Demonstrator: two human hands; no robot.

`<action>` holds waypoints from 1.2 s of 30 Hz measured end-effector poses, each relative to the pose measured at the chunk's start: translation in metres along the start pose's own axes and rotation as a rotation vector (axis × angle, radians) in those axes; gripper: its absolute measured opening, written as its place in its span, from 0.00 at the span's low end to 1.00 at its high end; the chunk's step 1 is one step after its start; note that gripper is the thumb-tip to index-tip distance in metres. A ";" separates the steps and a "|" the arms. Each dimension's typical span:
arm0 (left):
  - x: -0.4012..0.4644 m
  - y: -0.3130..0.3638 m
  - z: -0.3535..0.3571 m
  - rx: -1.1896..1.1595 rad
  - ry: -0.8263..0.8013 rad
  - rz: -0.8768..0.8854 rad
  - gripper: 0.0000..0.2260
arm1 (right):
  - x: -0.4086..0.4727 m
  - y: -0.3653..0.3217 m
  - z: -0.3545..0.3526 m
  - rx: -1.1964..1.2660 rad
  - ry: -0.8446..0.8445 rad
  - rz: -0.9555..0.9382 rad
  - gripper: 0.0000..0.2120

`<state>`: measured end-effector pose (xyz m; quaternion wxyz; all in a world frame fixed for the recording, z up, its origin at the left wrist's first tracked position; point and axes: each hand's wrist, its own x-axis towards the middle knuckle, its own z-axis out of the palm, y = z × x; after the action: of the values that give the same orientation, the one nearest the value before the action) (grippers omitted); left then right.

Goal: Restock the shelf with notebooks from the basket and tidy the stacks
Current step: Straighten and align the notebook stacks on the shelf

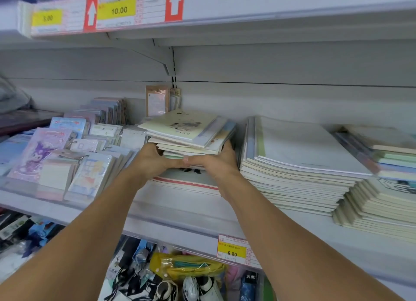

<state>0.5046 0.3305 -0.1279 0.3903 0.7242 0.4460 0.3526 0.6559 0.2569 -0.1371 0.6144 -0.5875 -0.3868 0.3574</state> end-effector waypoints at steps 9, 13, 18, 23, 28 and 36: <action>0.008 0.015 -0.027 -0.546 -0.256 -0.178 0.45 | 0.014 -0.043 -0.005 0.243 0.133 0.349 0.47; 0.008 0.017 -0.011 -0.542 -0.116 -0.175 0.38 | 0.017 -0.046 -0.003 0.099 0.103 0.370 0.46; 0.001 0.031 -0.001 -0.327 -0.084 -0.132 0.39 | 0.016 -0.043 -0.005 0.200 0.146 0.368 0.46; 0.000 0.016 -0.008 -0.160 -0.163 -0.166 0.44 | 0.010 -0.038 0.002 0.073 0.154 0.329 0.45; 0.006 -0.001 -0.018 0.110 -0.261 -0.039 0.35 | -0.001 -0.052 0.011 -0.340 0.176 0.144 0.47; 0.006 -0.004 -0.019 0.047 -0.191 -0.007 0.12 | 0.061 -0.109 -0.045 -1.198 -0.185 0.028 0.51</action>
<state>0.4892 0.3421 -0.1222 0.4153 0.7619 0.4174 0.2697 0.7217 0.2855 -0.0250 0.1360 -0.8027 -0.5646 0.1353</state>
